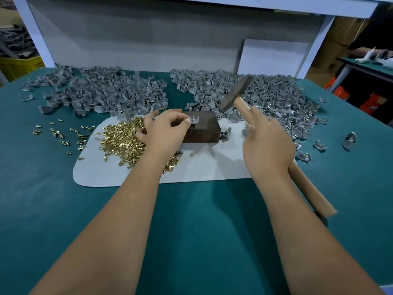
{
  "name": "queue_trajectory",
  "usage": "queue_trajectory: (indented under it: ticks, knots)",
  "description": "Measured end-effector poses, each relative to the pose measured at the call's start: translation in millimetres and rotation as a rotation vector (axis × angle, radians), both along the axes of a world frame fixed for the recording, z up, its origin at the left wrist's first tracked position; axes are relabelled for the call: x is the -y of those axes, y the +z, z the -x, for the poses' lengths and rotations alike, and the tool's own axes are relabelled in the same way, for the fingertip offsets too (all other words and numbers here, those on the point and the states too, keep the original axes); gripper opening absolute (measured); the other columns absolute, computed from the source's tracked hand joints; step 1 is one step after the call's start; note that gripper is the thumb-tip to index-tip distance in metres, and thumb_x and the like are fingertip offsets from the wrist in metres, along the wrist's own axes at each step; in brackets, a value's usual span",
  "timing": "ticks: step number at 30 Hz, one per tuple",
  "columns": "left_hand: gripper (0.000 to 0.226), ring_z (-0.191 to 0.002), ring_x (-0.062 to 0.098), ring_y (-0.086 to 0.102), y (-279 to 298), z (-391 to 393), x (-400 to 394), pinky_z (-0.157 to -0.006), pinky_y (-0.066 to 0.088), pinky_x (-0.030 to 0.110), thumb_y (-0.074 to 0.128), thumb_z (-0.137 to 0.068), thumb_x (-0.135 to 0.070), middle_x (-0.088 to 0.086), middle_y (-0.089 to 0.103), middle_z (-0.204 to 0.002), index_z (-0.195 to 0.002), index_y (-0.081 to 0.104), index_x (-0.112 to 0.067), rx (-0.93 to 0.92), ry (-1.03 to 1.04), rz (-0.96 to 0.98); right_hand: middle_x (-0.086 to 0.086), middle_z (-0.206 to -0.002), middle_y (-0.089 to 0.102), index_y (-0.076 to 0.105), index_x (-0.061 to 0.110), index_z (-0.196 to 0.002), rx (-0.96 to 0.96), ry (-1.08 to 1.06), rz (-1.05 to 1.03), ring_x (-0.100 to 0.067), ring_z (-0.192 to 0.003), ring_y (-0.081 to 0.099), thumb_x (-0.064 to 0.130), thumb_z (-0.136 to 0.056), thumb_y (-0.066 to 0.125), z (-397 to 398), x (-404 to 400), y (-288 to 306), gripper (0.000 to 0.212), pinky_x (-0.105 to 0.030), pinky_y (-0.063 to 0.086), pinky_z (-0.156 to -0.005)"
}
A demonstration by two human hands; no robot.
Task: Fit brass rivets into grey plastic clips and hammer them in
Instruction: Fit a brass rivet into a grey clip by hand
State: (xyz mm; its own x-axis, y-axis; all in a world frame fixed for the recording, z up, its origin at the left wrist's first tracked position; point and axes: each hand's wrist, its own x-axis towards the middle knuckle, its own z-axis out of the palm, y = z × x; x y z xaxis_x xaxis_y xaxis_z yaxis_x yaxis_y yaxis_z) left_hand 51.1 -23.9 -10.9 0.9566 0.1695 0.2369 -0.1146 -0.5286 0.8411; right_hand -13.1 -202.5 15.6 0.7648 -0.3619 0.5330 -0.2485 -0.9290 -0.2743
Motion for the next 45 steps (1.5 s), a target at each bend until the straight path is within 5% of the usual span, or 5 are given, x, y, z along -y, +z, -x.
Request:
queue_trajectory:
  ticks: [12, 18, 27, 33, 45]
  knots:
    - [0.019, -0.138, 0.01, 0.018, 8, 7, -2, -0.111, 0.003, 0.047, 0.066, -0.088, -0.038, -0.029, 0.055, -0.126, -0.069, 0.066, -0.042, -0.039, -0.064, 0.121, -0.003, -0.076, 0.054, 0.063, 0.016, -0.096, -0.26, -0.016, -0.061, -0.028, -0.07, 0.046, 0.017, -0.09, 0.047, -10, 16, -12, 0.017, -0.028, 0.029, -0.055]
    - [0.017, -0.137, 0.008, 0.017, 8, 7, -2, -0.105, 0.003, 0.042, 0.066, -0.088, -0.039, -0.03, 0.054, -0.125, -0.071, 0.067, -0.041, -0.041, -0.063, 0.117, -0.009, -0.109, 0.052, 0.068, 0.017, -0.112, -0.095, 0.061, 0.078, -0.031, -0.104, 0.043, 0.029, -0.092, 0.052, -11, 4, -15, 0.028, -0.039, 0.033, -0.087]
    - [0.019, -0.137, 0.018, 0.02, 8, 6, -1, -0.112, 0.016, 0.048, 0.066, -0.088, -0.04, -0.027, 0.054, -0.116, -0.072, 0.058, -0.047, 0.035, -0.046, -0.05, -0.002, -0.102, 0.058, 0.068, 0.019, -0.112, 0.013, 0.546, -0.27, -0.02, -0.102, 0.049, 0.022, -0.094, 0.054, -37, -46, -2, 0.023, -0.032, 0.04, -0.083]
    - [0.009, -0.136, 0.022, 0.022, 7, 5, -1, -0.112, 0.018, 0.05, 0.063, -0.09, -0.037, -0.027, 0.051, -0.11, -0.083, 0.062, -0.044, 0.064, -0.055, -0.086, -0.006, -0.09, 0.061, 0.06, 0.016, -0.083, -0.162, 0.461, -0.24, -0.026, -0.087, 0.056, 0.028, -0.095, 0.051, -66, -61, 7, 0.019, -0.031, 0.037, -0.065]
    - [0.008, -0.139, 0.018, 0.026, 7, 0, 2, -0.114, 0.014, 0.049, 0.065, -0.091, -0.03, -0.021, 0.059, -0.111, -0.087, 0.07, -0.035, 0.087, -0.047, -0.087, -0.012, -0.104, 0.061, 0.061, 0.006, -0.097, -0.006, 0.292, -0.158, -0.03, -0.101, 0.054, 0.014, -0.09, 0.055, -66, -81, -3, 0.013, -0.029, 0.03, -0.07]
